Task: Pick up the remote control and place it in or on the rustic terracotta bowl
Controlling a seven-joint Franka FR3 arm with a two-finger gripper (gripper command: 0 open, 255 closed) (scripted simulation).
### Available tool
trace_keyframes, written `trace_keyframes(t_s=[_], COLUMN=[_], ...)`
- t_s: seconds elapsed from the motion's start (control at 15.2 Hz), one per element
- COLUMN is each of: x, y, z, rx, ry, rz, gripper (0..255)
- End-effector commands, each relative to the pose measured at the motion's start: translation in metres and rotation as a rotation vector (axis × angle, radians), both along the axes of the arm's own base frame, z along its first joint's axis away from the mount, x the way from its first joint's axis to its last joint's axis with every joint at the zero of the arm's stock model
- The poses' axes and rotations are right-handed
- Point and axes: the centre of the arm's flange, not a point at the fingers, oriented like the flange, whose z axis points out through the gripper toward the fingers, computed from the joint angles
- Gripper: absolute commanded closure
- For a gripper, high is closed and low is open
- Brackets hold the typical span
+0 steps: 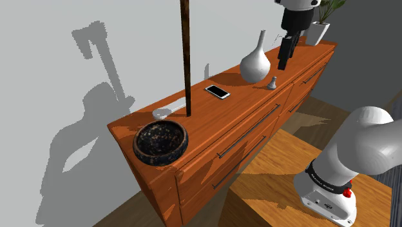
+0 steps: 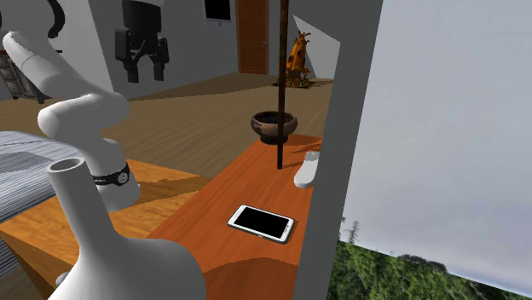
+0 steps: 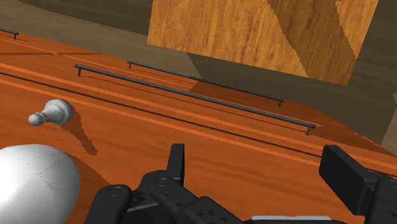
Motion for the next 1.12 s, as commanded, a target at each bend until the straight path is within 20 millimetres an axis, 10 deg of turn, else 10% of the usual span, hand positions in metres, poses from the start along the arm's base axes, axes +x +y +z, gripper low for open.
trace_keyframes(t_s=[0.0, 1.06], x=[0.0, 0.177], y=[0.0, 0.014], z=[0.0, -0.098], rx=[0.0, 0.068], ry=[0.0, 0.017], rz=[0.0, 0.519], gripper=[0, 0])
